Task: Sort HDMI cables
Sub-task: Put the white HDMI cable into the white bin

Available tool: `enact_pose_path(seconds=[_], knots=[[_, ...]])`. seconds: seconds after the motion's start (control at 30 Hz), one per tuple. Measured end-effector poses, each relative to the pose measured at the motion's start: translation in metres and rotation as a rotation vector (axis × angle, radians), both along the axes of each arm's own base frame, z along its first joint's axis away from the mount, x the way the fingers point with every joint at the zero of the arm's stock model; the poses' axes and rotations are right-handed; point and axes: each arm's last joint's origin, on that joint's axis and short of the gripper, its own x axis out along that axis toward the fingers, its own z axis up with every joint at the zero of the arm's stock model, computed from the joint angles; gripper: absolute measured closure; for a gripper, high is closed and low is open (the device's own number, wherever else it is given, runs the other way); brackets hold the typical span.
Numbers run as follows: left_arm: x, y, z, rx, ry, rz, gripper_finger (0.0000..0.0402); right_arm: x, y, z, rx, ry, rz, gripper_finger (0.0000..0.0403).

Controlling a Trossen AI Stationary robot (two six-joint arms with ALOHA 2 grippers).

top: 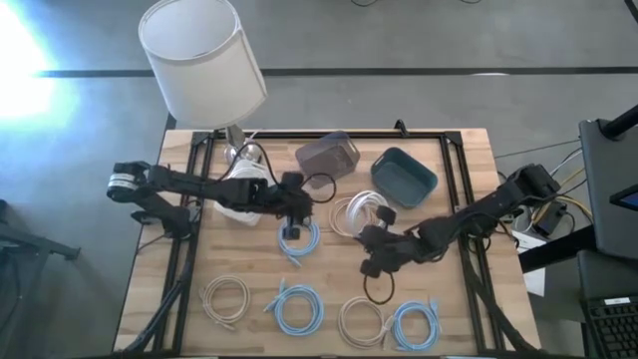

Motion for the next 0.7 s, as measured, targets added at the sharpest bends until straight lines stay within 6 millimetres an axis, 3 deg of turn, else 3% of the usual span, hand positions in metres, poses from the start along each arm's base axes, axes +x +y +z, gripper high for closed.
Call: enact_pose_path(seconds=[0.33, 0.53, 0.7], knots=[[0.009, -0.023, 0.012, 0.257, -0.115, -0.265, 0.0278, 0.020, -0.039, 0.001, 0.286, 0.027, 0.106, 0.0383], [0.010, -0.036, 0.013, 0.369, -0.123, -0.385, 0.0278, 0.028, -0.062, 0.004, 0.348, 0.011, 0.236, 0.0383], [0.009, -0.040, 0.008, 0.450, -0.129, -0.388, 0.0278, 0.033, -0.075, 0.010, 0.403, -0.047, 0.369, 0.0383]])
